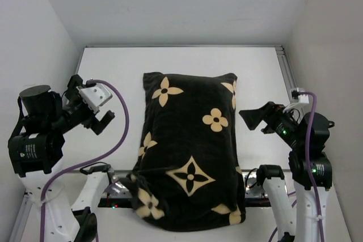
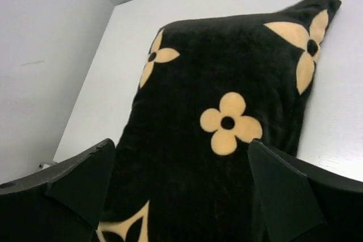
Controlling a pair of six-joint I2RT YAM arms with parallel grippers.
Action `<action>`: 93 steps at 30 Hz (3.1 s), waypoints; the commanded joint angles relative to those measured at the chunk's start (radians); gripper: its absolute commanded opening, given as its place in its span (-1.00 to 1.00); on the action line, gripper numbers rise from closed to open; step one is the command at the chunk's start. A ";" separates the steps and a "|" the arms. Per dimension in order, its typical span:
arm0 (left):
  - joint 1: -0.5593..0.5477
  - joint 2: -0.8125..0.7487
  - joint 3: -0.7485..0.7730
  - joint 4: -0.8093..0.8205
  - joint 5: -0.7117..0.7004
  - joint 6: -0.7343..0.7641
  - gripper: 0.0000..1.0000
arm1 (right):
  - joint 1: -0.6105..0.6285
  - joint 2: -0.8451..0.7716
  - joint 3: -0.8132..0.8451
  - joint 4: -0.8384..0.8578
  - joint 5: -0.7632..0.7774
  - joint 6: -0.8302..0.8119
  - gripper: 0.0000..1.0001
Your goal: Put the pillow into the pillowcase
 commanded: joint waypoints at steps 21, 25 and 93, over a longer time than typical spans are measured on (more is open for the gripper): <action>-0.458 0.749 -0.312 0.659 -0.300 -0.415 0.76 | 0.305 0.866 -0.270 0.515 0.229 0.133 0.95; -0.452 0.823 -0.343 0.741 -0.301 -0.407 0.75 | 0.309 1.039 -0.230 0.600 0.188 0.155 0.04; 0.036 0.748 -0.395 0.572 -0.353 -0.280 0.57 | -0.092 1.367 0.613 0.200 0.285 0.097 0.98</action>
